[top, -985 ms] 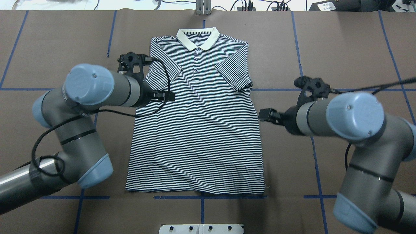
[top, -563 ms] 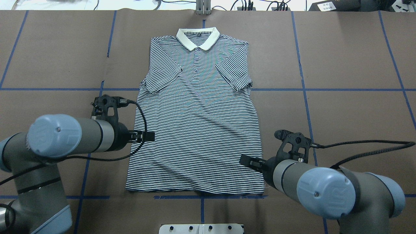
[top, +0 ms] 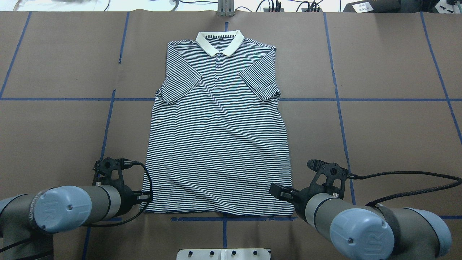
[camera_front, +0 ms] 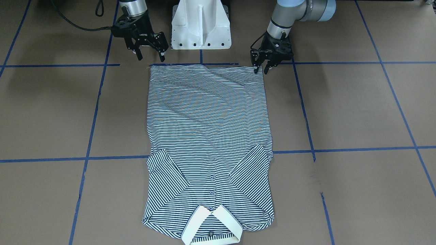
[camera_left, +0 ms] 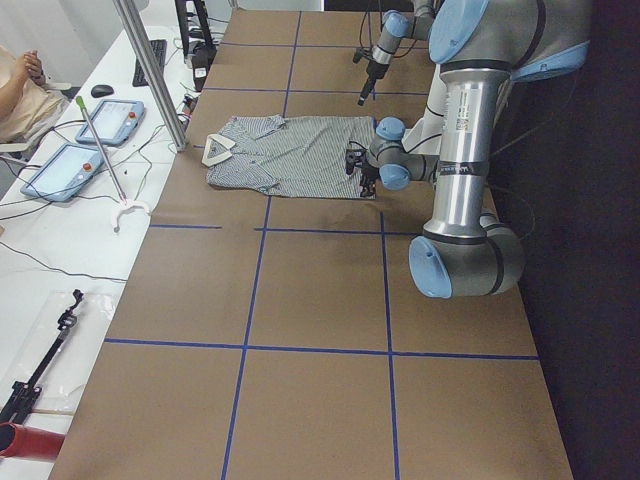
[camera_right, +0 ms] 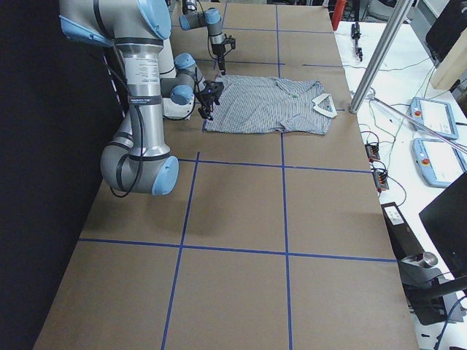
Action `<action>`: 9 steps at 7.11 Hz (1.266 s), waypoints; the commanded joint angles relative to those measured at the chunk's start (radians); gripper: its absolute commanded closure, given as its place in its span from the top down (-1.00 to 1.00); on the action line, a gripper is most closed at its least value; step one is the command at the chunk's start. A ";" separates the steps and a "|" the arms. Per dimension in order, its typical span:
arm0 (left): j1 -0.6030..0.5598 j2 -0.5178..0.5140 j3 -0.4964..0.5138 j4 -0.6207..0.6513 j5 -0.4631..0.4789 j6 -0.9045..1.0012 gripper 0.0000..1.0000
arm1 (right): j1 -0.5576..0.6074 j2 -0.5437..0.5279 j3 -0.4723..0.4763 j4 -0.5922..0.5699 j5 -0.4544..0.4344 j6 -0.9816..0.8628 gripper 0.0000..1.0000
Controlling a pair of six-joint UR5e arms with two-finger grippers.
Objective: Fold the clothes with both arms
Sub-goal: 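Lower both grippers to the shirt's hem corners nearest the robot, then grasp the hem corners with both grippers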
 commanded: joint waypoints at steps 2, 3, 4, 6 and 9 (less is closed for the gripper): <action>0.009 0.002 0.003 0.003 0.000 -0.009 -0.28 | 0.000 -0.001 0.000 0.000 -0.009 -0.001 1.00; 0.009 0.005 0.002 0.003 0.000 -0.009 -0.26 | 0.000 -0.001 0.000 0.000 -0.009 0.000 1.00; 0.009 0.014 0.002 0.005 0.000 -0.004 -0.25 | 0.000 -0.003 0.000 0.000 -0.011 0.000 1.00; 0.020 0.023 0.002 0.003 -0.002 -0.004 -0.26 | 0.000 -0.003 -0.001 0.000 -0.011 0.000 1.00; 0.038 0.019 0.002 0.002 -0.001 -0.009 -0.52 | 0.000 -0.003 -0.003 0.000 -0.011 0.000 1.00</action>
